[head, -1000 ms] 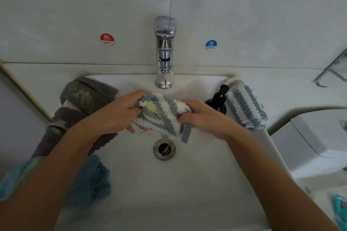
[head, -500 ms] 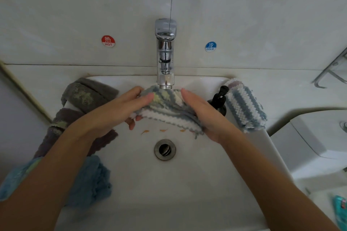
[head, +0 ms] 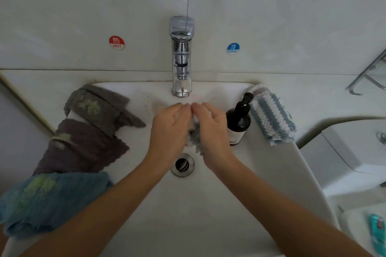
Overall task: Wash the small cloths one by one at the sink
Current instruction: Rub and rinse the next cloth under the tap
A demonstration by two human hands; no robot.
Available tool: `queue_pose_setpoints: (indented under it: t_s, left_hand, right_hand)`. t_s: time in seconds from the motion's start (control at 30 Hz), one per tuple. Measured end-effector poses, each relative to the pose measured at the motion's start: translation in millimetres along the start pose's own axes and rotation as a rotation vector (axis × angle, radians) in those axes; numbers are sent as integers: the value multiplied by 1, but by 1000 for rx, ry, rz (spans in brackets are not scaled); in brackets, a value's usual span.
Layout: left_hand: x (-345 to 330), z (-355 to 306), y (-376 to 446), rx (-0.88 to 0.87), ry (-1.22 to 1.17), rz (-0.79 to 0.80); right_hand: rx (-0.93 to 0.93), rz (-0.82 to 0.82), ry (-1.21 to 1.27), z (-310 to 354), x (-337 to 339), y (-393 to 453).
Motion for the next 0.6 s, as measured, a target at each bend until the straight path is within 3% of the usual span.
queue_pose_setpoints:
  t_s: [0.07,0.2,0.33,0.53,0.6]
  left_hand:
    - [-2,2,-9,44,-73,-81]
    - [-17,-1,-23,12,-98,-35]
    - [7,18,4,106,-136,-212]
    - [-17,13,-25,82,-125,-96]
    - [-16,24,-11,140,-146,-135]
  right_hand:
    - [0,-8,39,3,-3,1]
    - [-136,-96,132,-8,3,3]
    - [-115,-35,62,-13,-11,-17]
    - [-104,-137,48,-20,1,4]
    - [-110,-134,11,-23,2,-3]
Point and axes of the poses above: each hand's wrist, its own y-axis towards the middle knuckle, its own x-axis out of the back of the hand, z = x × y, the point moved 9 cm from there along y, towards the middle knuckle, and after that the axes turned 3 degrees about -y, right-handed, at the moved point
